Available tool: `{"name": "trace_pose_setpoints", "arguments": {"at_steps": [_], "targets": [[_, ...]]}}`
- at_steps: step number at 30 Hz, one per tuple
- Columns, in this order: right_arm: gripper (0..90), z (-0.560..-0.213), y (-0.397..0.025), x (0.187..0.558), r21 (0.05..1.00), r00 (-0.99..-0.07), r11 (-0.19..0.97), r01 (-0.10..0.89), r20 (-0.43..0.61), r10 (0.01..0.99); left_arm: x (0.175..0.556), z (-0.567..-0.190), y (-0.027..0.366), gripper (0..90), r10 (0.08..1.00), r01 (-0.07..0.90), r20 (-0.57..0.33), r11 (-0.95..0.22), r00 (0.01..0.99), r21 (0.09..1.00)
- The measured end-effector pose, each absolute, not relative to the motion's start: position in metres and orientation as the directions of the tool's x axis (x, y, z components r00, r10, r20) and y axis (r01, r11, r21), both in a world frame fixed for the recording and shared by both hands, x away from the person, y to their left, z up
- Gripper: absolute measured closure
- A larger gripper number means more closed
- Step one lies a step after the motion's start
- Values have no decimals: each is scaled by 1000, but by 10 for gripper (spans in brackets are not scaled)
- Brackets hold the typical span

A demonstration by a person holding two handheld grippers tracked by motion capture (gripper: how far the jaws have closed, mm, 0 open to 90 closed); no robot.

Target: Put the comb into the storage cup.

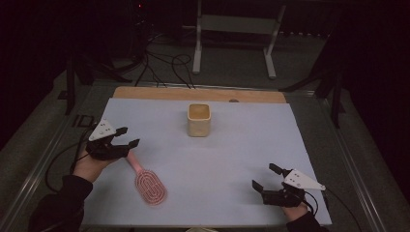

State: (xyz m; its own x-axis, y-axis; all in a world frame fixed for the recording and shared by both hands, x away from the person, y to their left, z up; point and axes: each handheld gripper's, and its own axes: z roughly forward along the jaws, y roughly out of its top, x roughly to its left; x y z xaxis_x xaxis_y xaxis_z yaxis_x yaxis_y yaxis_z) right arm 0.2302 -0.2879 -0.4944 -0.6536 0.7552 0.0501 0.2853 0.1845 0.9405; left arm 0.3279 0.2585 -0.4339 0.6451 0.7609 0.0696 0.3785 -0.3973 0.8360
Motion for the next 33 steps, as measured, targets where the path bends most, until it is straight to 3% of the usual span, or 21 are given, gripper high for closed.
{"name": "trace_pose_setpoints", "arguments": {"at_steps": [8,19,33], "targets": [[90,-495,-288,231,940,-656,185,287,53,753,340,-446,257,614,771,456,51,-427,635,781],[90,-495,-289,231,940,-658,184,287,54,751,355,-460,245,882,786,547,89,-502,612,670],[91,-495,-289,231,939,-661,182,292,60,748,367,-477,245,900,787,595,118,-546,605,590]]}}
